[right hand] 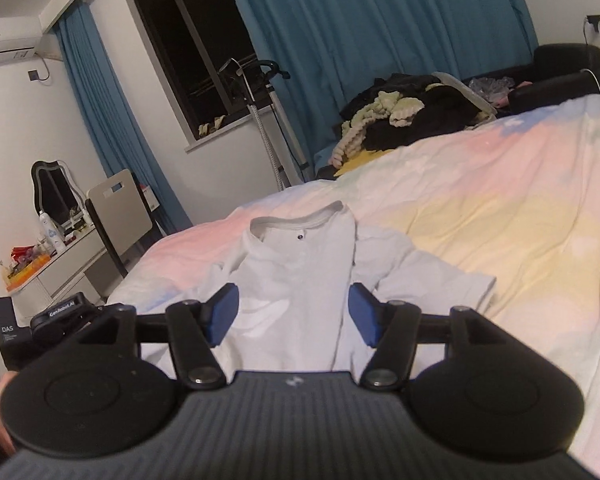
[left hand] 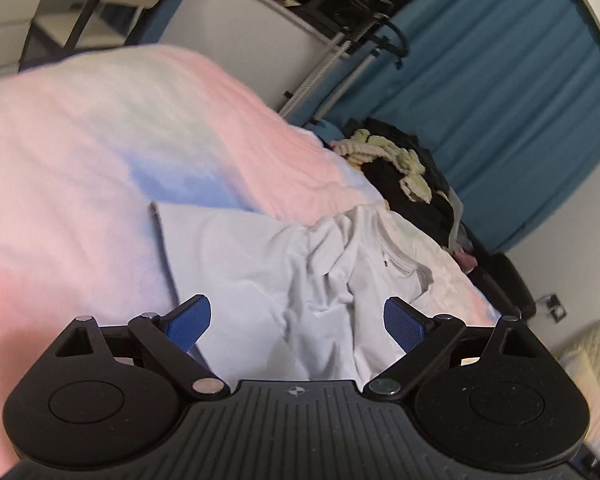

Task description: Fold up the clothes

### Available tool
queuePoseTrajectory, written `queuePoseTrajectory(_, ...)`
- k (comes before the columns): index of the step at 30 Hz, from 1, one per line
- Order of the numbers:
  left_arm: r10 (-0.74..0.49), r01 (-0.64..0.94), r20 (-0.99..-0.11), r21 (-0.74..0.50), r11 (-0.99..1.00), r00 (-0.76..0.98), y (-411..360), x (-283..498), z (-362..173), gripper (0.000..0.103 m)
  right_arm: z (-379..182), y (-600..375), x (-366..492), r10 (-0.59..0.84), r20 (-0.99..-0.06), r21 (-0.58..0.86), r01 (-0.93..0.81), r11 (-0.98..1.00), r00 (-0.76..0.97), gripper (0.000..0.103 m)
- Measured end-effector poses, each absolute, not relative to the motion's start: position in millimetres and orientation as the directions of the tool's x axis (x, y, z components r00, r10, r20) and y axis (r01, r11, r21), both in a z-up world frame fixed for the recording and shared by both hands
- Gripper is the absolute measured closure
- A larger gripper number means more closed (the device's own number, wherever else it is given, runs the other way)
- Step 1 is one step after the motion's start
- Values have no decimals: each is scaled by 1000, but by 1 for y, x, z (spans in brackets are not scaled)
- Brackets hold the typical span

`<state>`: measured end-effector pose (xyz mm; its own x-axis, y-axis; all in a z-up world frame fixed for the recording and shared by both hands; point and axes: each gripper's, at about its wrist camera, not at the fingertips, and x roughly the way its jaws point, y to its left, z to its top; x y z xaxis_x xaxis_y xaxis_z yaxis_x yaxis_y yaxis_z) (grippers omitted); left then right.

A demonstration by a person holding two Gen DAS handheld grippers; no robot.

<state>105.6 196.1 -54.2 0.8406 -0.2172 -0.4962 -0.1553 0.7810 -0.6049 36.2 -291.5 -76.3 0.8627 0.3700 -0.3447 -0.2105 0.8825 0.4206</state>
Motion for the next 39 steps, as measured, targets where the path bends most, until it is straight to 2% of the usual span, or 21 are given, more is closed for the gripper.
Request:
queuePoseTrajectory(7,-102,-278,-530,-587,760,842,219,119,-79,8,-102,-302,67,358,-386,477,-148,867,850,41)
queuePoseTrajectory(13,-98,-228,-483,-571,789,870,222,155,-84,11,-116,-300,92,374,-398,496,-146,856,838,41)
queuePoseTrajectory(15,-90,-212,-460,-562,799,883,221,163,-79,52,-119,-301,99,369,-403,500,-137,855,837,41)
queuePoseTrajectory(16,-94,-203,-456,-560,803,885,221,168,-73,80,-121,-304,102,364,-406,503,-127,855,838,41)
queuePoseTrajectory(19,-108,-161,-439,-532,831,892,225,186,-49,96,-125,-313,108,356,-413,530,-96,842,838,41)
queuePoseTrajectory(23,-64,-183,-456,-477,860,888,239,212,-7,100,-125,-321,110,344,-407,547,-76,834,846,41)
queuePoseTrajectory(28,83,-268,-469,-343,900,879,263,250,39,101,-126,-324,120,325,-407,535,-66,842,854,41)
queuePoseTrajectory(31,162,-318,-511,-235,918,844,274,281,38,100,-131,-325,128,302,-416,509,-56,859,858,41)
queuePoseTrajectory(34,164,-327,-557,-207,922,814,276,298,4,100,-137,-325,137,278,-430,475,-47,879,859,41)
queuePoseTrajectory(39,103,-277,-577,-221,935,810,263,304,-43,98,-147,-321,149,243,-456,412,-39,910,856,41)
